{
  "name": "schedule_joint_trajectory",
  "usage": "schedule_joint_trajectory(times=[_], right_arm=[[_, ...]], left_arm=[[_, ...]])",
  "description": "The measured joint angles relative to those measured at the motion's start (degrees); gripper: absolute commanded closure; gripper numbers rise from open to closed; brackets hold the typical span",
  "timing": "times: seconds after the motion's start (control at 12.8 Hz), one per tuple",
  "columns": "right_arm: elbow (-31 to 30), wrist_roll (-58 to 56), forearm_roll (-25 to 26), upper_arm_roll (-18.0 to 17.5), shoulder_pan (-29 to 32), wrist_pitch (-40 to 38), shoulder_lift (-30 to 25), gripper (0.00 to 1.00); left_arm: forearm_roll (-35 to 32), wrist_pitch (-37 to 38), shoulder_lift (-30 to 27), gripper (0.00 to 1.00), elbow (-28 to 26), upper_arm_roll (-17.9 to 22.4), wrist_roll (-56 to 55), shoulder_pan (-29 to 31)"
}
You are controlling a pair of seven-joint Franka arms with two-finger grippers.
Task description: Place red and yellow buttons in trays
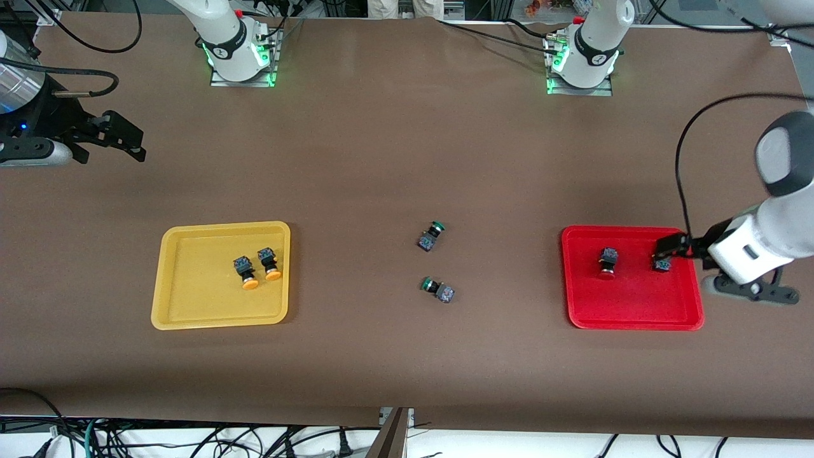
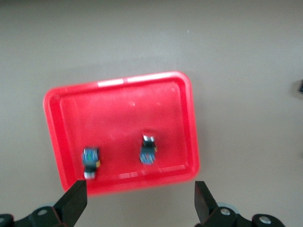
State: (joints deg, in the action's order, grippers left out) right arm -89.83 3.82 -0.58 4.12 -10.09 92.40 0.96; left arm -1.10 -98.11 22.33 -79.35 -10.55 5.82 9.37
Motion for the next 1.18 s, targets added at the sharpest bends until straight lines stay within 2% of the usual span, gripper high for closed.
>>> schedule_joint_trajectory(times=[0.31,0.63,1.18], right_arm=[[0.13,0.13,0.00,-0.05,0.00,0.04,0.35,0.00],[0.82,0.17,0.00,-0.02,0.05,0.14,0.77,0.00],[1.57,0.17,0.39,0.58,0.32,0.31,0.93,0.00]], left_arm=[[0.97,11.19,-10.19,0.00,-1.43,7.37,-5.98,-6.19],[0.97,12.93,-16.28,0.00,-6.61,8.17,-7.78,-7.68],[0.97,12.89,-17.73,0.00,-7.61,8.44,-10.25,-11.10]])
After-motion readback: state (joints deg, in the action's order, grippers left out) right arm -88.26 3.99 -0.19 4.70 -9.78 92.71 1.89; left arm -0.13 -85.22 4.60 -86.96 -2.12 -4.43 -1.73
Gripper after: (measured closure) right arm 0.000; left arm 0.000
